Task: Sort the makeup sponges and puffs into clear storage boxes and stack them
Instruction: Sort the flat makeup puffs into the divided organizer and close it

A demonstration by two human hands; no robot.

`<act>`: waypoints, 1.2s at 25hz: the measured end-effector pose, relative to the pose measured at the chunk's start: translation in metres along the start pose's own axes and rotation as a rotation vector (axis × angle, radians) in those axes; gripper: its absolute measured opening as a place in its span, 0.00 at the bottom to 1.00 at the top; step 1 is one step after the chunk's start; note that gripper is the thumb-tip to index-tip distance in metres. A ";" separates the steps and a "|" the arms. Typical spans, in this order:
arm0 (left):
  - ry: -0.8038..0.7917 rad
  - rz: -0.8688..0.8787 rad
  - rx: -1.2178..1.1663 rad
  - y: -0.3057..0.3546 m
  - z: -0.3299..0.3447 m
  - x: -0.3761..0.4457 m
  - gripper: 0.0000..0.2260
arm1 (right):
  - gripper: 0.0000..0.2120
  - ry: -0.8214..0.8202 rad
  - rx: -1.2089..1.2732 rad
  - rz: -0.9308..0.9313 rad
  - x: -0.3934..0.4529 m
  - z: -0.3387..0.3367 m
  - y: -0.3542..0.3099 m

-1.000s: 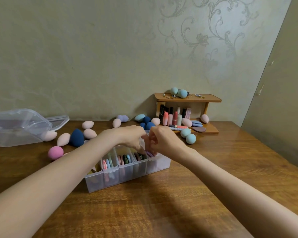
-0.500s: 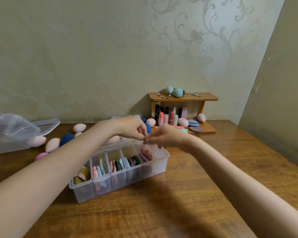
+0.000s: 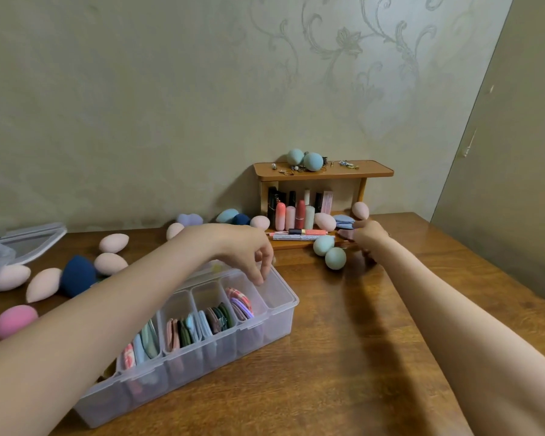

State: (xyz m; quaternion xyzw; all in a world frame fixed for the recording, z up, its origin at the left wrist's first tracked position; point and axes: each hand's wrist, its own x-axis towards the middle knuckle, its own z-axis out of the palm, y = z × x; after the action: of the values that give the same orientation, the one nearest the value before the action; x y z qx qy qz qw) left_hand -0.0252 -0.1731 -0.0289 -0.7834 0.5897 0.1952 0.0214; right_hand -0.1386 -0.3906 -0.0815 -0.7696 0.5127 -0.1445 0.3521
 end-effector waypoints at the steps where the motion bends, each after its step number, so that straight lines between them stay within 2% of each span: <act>1: 0.000 0.005 -0.013 -0.002 0.001 0.001 0.05 | 0.22 0.000 0.124 0.058 0.004 0.003 0.001; 4: 0.015 0.022 -0.030 -0.003 0.004 0.003 0.03 | 0.18 0.024 0.376 0.183 0.010 0.007 0.006; 6: 0.030 0.028 -0.031 -0.001 0.006 0.003 0.02 | 0.17 0.082 0.450 0.172 0.009 0.007 0.007; 8: 0.043 0.038 -0.021 0.000 0.007 0.003 0.02 | 0.16 0.210 0.449 0.017 0.000 0.003 -0.001; 10: 0.064 0.045 -0.023 -0.001 0.007 -0.002 0.01 | 0.12 0.272 0.441 -0.226 -0.023 -0.005 -0.018; 11: 0.097 0.042 -0.027 -0.002 0.006 -0.006 0.01 | 0.09 0.230 0.464 -0.344 -0.035 -0.008 -0.029; 13: 0.202 0.021 -0.030 -0.006 0.006 -0.021 0.02 | 0.05 0.035 0.426 -0.567 -0.070 -0.010 -0.049; 15: 0.271 -0.025 -0.005 -0.009 0.008 -0.039 0.06 | 0.08 -0.144 0.217 -0.726 -0.103 -0.005 -0.064; 17: 0.259 -0.098 0.033 -0.010 0.013 -0.055 0.12 | 0.11 -0.172 0.029 -0.801 -0.127 0.004 -0.071; 20: 0.217 -0.205 0.067 -0.004 0.022 -0.063 0.21 | 0.11 -0.131 -0.086 -0.824 -0.148 0.014 -0.073; 22: 0.170 -0.276 0.100 0.004 0.029 -0.061 0.24 | 0.11 -0.164 -0.186 -0.808 -0.157 0.019 -0.067; 25: 0.168 -0.334 0.142 0.017 0.038 -0.061 0.18 | 0.11 -0.252 -0.247 -0.770 -0.165 0.029 -0.053; 28: 0.219 -0.289 0.128 0.023 0.039 -0.064 0.13 | 0.11 -0.253 -0.264 -0.764 -0.166 0.036 -0.043; 30: 0.233 -0.248 0.084 0.025 0.038 -0.070 0.14 | 0.11 -0.247 -0.269 -0.765 -0.168 0.036 -0.042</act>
State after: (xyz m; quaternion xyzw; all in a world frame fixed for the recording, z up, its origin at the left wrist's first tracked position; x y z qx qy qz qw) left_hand -0.0752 -0.1071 -0.0359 -0.8659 0.4945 0.0744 0.0095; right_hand -0.1615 -0.2175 -0.0547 -0.9551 0.1584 -0.1033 0.2283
